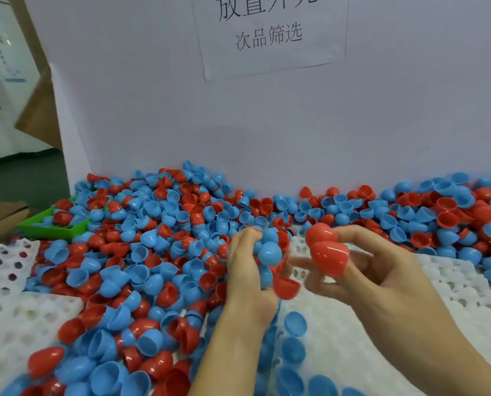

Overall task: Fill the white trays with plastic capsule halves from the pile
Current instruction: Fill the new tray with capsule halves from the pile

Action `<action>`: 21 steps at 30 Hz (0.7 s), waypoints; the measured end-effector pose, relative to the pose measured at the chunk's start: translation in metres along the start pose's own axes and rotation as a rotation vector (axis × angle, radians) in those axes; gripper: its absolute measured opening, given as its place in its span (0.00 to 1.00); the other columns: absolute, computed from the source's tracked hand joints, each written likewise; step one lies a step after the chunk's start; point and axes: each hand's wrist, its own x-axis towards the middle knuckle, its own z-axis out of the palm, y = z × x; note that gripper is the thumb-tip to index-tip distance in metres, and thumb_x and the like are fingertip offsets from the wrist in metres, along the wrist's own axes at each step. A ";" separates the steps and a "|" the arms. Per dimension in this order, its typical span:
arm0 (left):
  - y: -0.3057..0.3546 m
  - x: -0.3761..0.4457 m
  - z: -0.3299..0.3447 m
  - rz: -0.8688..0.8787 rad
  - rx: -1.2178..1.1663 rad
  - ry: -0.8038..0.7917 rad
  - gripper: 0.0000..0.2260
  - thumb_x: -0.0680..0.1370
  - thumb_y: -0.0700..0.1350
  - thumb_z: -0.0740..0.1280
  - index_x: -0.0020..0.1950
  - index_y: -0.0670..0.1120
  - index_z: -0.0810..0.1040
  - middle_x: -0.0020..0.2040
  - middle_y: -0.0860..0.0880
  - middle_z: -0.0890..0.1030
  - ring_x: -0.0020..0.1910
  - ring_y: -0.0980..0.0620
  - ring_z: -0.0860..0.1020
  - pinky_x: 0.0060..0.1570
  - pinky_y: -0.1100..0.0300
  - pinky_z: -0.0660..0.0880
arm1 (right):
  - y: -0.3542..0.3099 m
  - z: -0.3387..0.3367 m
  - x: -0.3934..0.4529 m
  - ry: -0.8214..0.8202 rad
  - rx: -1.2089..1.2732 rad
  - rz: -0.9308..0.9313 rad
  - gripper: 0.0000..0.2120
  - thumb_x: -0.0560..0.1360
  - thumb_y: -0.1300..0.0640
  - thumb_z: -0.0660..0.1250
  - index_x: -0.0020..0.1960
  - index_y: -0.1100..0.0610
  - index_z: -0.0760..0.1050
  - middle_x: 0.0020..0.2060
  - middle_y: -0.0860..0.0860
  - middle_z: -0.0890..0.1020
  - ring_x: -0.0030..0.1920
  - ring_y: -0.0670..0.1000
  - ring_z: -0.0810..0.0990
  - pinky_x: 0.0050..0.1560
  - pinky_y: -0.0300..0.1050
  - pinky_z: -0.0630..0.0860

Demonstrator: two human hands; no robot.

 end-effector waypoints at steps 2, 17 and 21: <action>-0.003 0.000 -0.001 0.002 0.040 -0.036 0.05 0.79 0.44 0.63 0.53 0.44 0.74 0.43 0.43 0.75 0.39 0.49 0.76 0.32 0.59 0.76 | -0.005 0.017 -0.003 -0.115 0.133 -0.064 0.08 0.71 0.48 0.70 0.48 0.48 0.82 0.41 0.52 0.88 0.47 0.50 0.87 0.52 0.37 0.79; 0.000 0.002 -0.001 -0.041 -0.051 0.012 0.22 0.76 0.45 0.68 0.69 0.40 0.75 0.50 0.40 0.84 0.45 0.45 0.83 0.27 0.61 0.76 | 0.028 -0.029 0.003 0.035 -0.684 0.239 0.07 0.77 0.52 0.70 0.40 0.45 0.81 0.30 0.45 0.83 0.32 0.47 0.79 0.31 0.40 0.76; -0.001 0.001 0.000 -0.048 -0.059 0.003 0.22 0.76 0.44 0.68 0.69 0.40 0.75 0.49 0.41 0.84 0.42 0.46 0.83 0.26 0.62 0.75 | 0.035 -0.023 -0.001 -0.152 -0.811 0.278 0.08 0.76 0.53 0.71 0.38 0.47 0.81 0.26 0.39 0.80 0.25 0.40 0.75 0.27 0.31 0.69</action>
